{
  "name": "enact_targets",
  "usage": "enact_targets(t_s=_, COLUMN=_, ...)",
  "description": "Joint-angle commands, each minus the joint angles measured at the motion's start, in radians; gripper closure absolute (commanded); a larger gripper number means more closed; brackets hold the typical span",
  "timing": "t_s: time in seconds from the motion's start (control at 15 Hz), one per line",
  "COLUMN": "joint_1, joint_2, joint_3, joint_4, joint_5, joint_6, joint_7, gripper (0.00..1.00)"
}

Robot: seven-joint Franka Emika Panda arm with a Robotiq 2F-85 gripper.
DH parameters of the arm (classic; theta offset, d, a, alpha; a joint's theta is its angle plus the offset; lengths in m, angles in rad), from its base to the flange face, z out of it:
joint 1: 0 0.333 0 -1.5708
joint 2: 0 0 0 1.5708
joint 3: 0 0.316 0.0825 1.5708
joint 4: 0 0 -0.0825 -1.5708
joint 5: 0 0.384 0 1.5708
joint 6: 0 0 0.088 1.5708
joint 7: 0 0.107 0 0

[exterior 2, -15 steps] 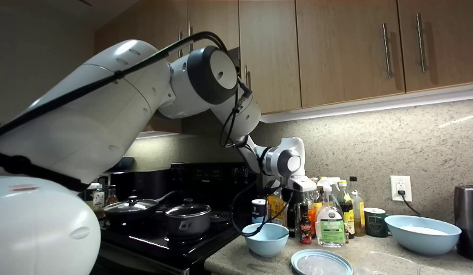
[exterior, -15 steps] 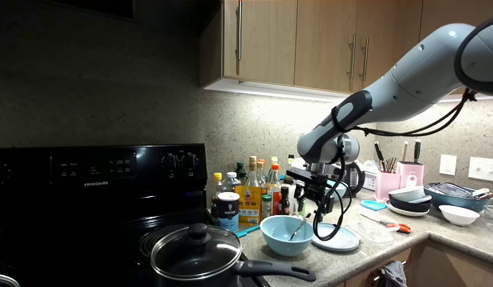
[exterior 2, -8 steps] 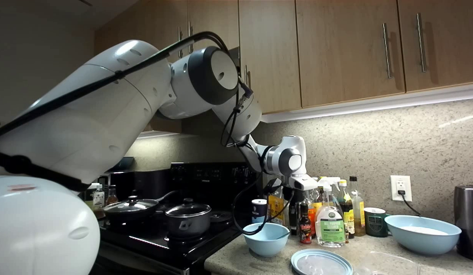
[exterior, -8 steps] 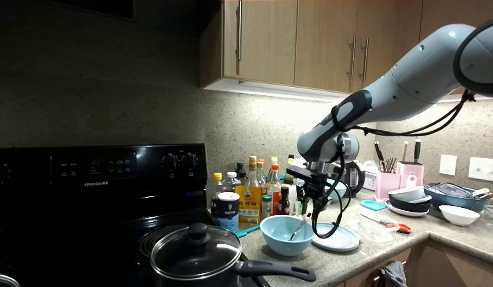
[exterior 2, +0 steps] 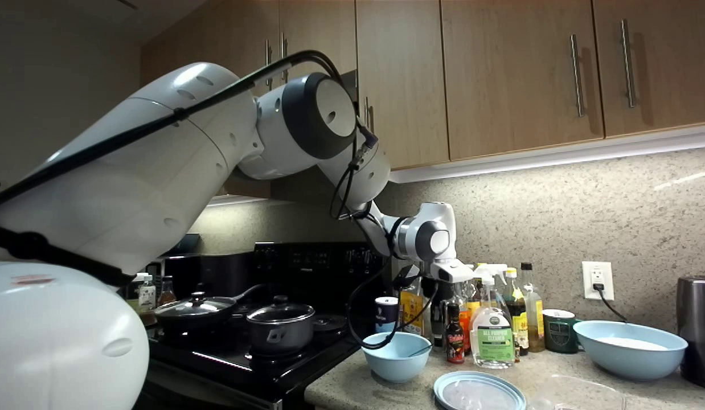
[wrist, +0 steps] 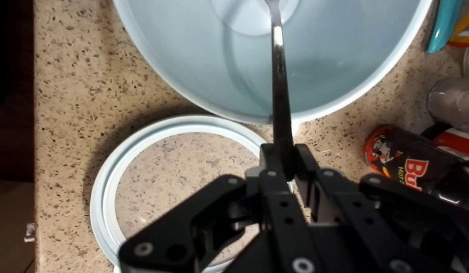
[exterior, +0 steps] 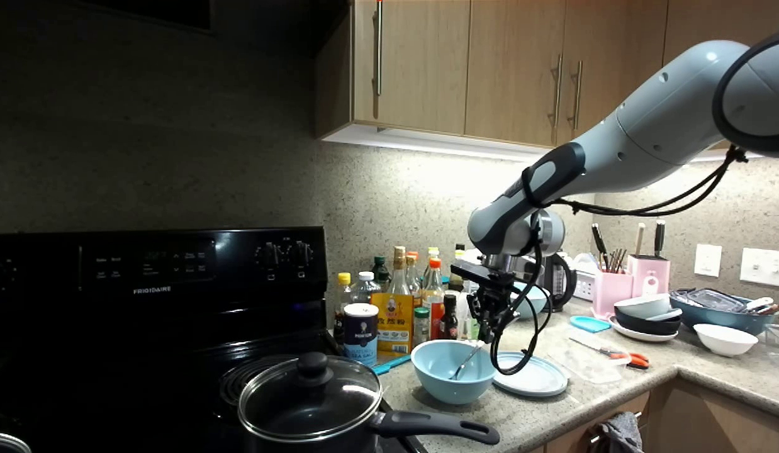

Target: Put the spoon on the blue plate

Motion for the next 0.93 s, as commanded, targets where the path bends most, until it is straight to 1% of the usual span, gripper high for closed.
enact_targets(t_s=0.0, joint_1=-0.009, joint_2=-0.022, joint_3=0.009, joint_4=-0.020, joint_5=-0.006, joint_6=0.004, joint_7=0.010, gripper=0.96)
enact_targets(t_s=0.4, joint_1=0.010, joint_2=-0.136, joint_3=-0.027, joint_4=-0.164, joint_5=-0.022, joint_6=0.072, joint_7=0.057, gripper=0.96)
enact_targets(t_s=0.6, joint_1=0.006, joint_2=-0.201, joint_3=-0.033, joint_4=-0.245, joint_5=-0.013, joint_6=0.118, joint_7=0.080, gripper=0.96)
enact_targets(t_s=0.87, joint_1=-0.004, joint_2=-0.292, joint_3=-0.039, joint_4=-0.371, joint_5=0.002, joint_6=0.206, joint_7=0.114, gripper=0.96)
